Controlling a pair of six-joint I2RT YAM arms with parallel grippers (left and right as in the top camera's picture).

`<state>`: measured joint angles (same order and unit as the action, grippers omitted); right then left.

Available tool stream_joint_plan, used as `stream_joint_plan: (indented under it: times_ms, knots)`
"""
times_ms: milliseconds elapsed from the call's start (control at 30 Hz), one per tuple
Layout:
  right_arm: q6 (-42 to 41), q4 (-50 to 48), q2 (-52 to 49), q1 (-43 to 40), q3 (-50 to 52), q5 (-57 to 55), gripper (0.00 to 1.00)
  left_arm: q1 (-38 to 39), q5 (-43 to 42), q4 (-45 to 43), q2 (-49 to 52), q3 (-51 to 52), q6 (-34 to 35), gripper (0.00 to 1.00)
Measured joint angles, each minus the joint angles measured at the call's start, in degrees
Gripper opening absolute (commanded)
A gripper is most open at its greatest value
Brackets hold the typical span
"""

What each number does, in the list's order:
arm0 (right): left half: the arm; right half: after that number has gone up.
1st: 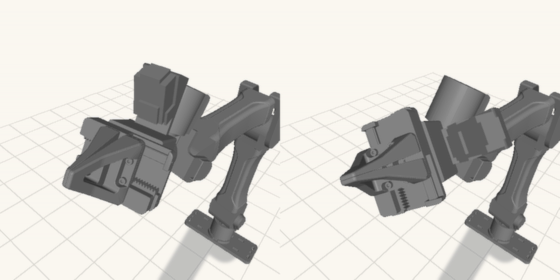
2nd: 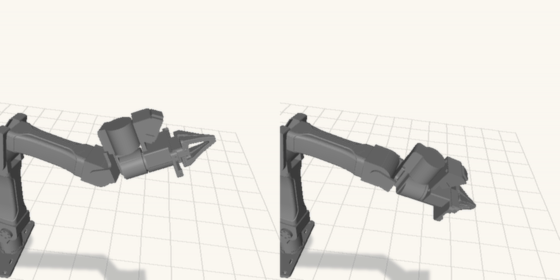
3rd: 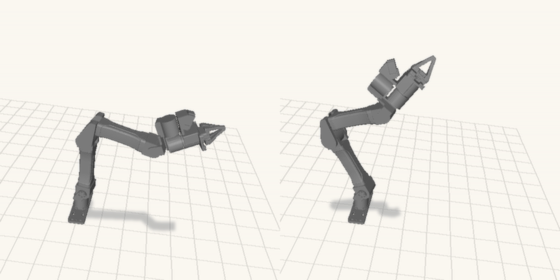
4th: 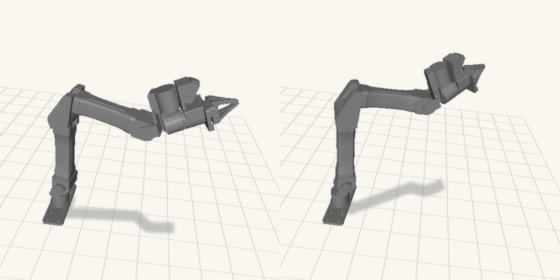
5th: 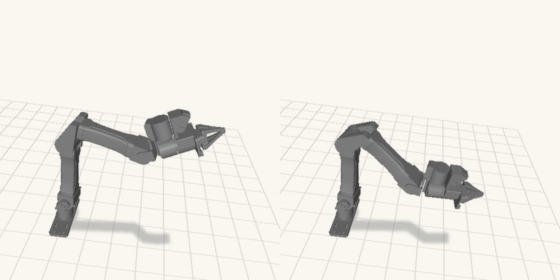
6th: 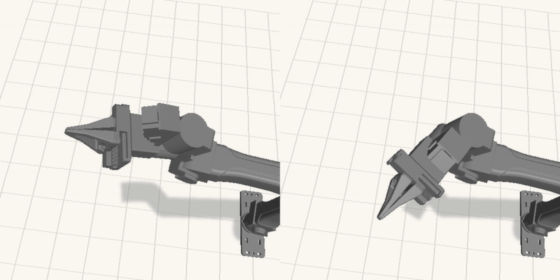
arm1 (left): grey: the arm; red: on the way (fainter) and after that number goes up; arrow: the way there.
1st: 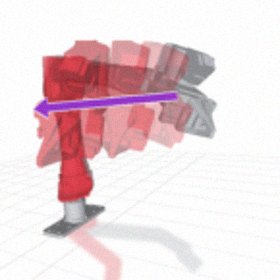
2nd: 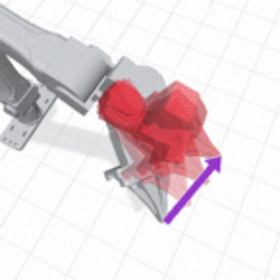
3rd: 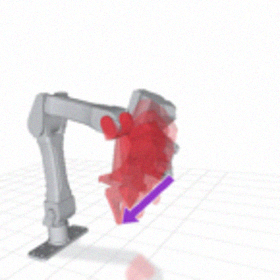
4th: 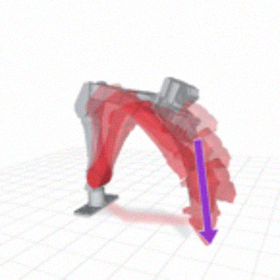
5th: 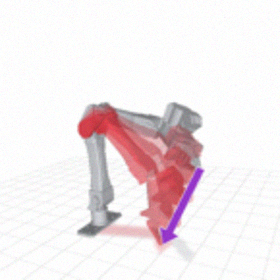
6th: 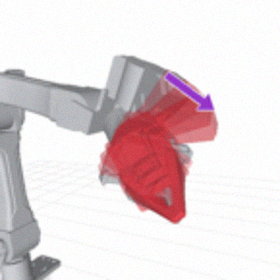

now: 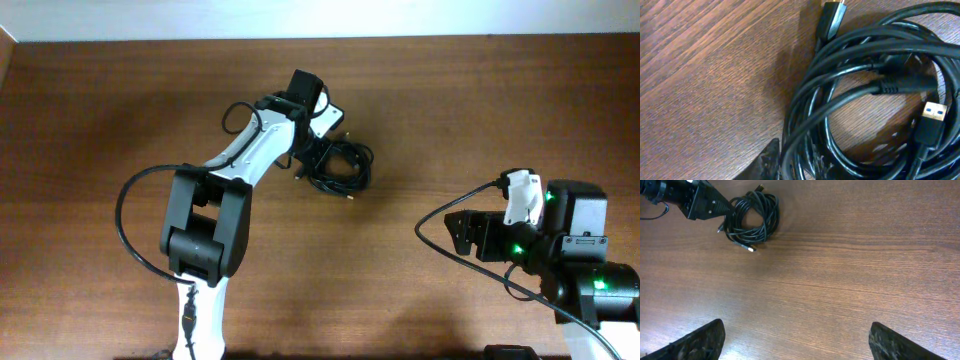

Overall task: Untangle cables
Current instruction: 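Grasp a black cable connector end with the left gripper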

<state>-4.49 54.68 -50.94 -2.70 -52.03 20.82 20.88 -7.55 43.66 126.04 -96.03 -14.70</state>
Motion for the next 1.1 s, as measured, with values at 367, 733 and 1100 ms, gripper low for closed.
stream_joint_plan:
  times_ms: [367, 733, 1100]
  knots:
    - [-0.02, -0.04, 0.00, 0.00, 0.00, -0.39, 0.91, 0.00, 0.46, -2.23, 0.00, 0.00, 1.27, 0.37]
    - [0.00, -0.02, 0.00, 0.00, 0.00, -0.42, 0.91, 0.00, 3.54, -3.45, 0.00, 0.00, 2.75, 0.34]
    - [0.00, -0.04, 0.00, 0.00, 0.00, -0.44, 0.91, 0.00, 1.20, -3.96, 2.12, -0.07, 3.37, 0.00]
